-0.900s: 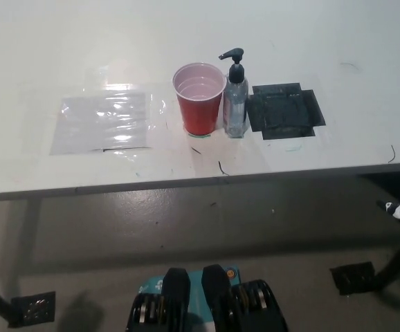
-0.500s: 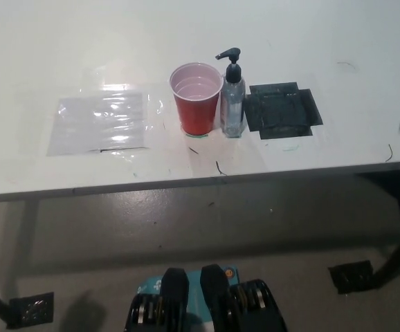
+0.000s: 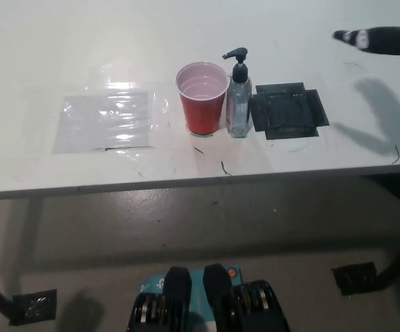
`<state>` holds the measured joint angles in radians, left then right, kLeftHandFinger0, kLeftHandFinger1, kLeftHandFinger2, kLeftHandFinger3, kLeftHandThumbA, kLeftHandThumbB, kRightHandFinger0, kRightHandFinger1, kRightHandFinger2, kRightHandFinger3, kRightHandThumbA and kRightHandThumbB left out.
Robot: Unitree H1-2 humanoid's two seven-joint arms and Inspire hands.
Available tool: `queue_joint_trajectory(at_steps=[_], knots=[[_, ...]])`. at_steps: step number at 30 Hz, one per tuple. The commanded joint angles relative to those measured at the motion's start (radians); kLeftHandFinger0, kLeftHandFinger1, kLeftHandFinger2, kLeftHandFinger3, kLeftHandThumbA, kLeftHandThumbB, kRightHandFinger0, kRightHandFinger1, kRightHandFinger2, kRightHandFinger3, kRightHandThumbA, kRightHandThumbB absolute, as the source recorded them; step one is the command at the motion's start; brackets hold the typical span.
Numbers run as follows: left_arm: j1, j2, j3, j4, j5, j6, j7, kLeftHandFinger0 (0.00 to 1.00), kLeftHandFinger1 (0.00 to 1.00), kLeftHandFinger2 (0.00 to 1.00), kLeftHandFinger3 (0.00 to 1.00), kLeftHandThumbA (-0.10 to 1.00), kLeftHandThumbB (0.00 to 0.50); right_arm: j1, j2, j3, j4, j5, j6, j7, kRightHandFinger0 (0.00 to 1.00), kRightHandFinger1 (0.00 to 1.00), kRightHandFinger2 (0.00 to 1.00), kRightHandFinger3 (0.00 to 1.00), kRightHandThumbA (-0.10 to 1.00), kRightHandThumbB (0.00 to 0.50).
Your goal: The robot uses its right hand to press the hand soap kept in the middle of the table to get liquid hand soap out
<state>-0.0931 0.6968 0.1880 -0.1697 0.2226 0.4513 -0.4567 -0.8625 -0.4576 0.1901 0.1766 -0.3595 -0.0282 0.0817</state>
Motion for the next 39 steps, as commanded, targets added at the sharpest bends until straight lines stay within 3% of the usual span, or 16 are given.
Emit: queue_joint_trajectory(at_steps=[1,9,13,20,21,23,30,39], knots=[[-0.025,0.005,0.039,-0.024,0.039,0.019,-0.043,1.0,1.0,1.0,0.9,1.0,0.094,-0.084,-0.003,0.036,-0.016,-0.052,0.0,0.064,1.0,1.0,1.0,1.0,1.0,0.493],[-0.028,0.007,0.04,-0.024,0.074,0.019,-0.067,1.0,1.0,1.0,0.89,1.0,0.1,-0.114,0.026,0.095,0.0,-0.081,0.03,0.121,1.0,1.0,1.0,1.0,1.0,0.5],[-0.023,-0.002,0.05,-0.028,0.089,0.019,-0.081,1.0,1.0,1.0,0.88,1.0,0.102,-0.112,0.049,0.119,0.025,-0.093,0.019,0.133,1.0,1.0,1.0,1.0,1.0,0.427],[-0.026,-0.023,0.075,-0.032,0.108,0.019,-0.111,1.0,1.0,1.0,0.88,1.0,0.105,-0.112,0.08,0.158,0.057,-0.139,0.002,0.143,1.0,1.0,1.0,1.0,1.0,0.45],[-0.027,-0.026,0.077,-0.033,0.111,0.019,-0.113,1.0,1.0,1.0,0.88,1.0,0.108,-0.113,0.081,0.162,0.066,-0.138,-0.025,0.139,1.0,1.0,1.0,1.0,1.0,0.419],[-0.028,-0.023,0.079,-0.033,0.116,0.019,-0.119,1.0,1.0,1.0,0.89,1.0,0.098,-0.111,0.086,0.17,0.079,-0.145,-0.045,0.129,1.0,1.0,1.0,1.0,1.0,0.431],[-0.03,-0.029,0.088,-0.039,0.139,0.019,-0.148,1.0,1.0,1.0,0.89,1.0,0.094,-0.127,0.11,0.228,0.158,-0.186,-0.094,0.134,1.0,1.0,1.0,1.0,1.0,0.403],[-0.027,-0.035,0.096,-0.046,0.16,0.019,-0.172,1.0,1.0,1.0,0.9,1.0,0.097,-0.151,0.144,0.27,0.214,-0.228,-0.117,0.127,1.0,1.0,1.0,1.0,1.0,0.43]])
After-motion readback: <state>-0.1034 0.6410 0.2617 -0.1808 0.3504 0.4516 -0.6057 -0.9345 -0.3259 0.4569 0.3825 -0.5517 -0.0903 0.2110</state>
